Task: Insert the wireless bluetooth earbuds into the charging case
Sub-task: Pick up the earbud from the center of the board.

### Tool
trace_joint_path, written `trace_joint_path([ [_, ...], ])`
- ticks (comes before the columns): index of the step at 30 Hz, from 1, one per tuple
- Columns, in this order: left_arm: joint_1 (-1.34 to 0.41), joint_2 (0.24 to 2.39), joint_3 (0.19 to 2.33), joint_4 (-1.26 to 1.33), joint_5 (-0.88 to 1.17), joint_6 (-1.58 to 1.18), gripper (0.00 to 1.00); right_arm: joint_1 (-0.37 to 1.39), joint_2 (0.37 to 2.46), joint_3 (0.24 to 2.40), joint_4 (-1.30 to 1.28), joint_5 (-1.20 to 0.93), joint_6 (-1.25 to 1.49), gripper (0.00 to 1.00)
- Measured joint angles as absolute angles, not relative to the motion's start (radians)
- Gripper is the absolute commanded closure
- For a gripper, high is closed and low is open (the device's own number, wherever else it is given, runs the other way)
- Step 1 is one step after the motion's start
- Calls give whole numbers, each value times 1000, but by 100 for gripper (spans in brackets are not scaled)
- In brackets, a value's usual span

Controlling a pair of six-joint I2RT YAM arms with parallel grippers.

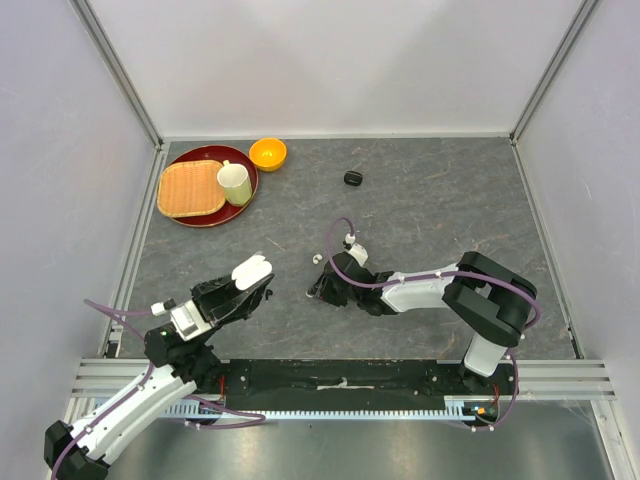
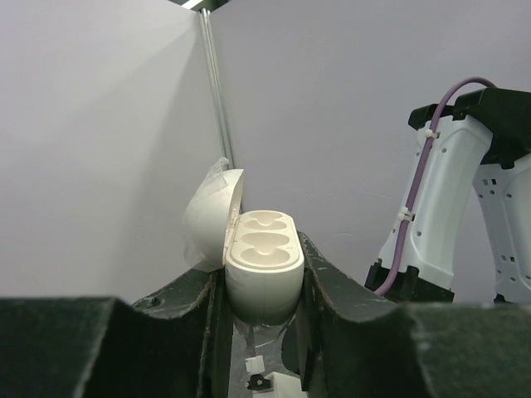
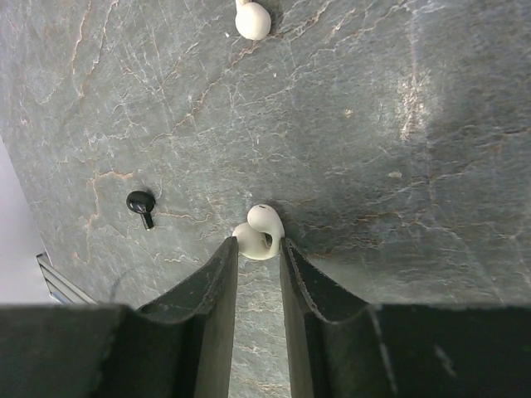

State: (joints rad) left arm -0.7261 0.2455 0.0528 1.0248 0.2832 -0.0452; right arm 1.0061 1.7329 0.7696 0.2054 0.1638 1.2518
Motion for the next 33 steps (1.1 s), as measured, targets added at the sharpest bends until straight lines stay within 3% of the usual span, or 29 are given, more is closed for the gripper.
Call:
trace_joint_path([
  [29,-726,209,53,995,263,-10,98,1007,1764,816,194,163,1240,60],
  [33,-726,201,53,991,263,-9,98,1007,1765,823,186,163,1230,55],
])
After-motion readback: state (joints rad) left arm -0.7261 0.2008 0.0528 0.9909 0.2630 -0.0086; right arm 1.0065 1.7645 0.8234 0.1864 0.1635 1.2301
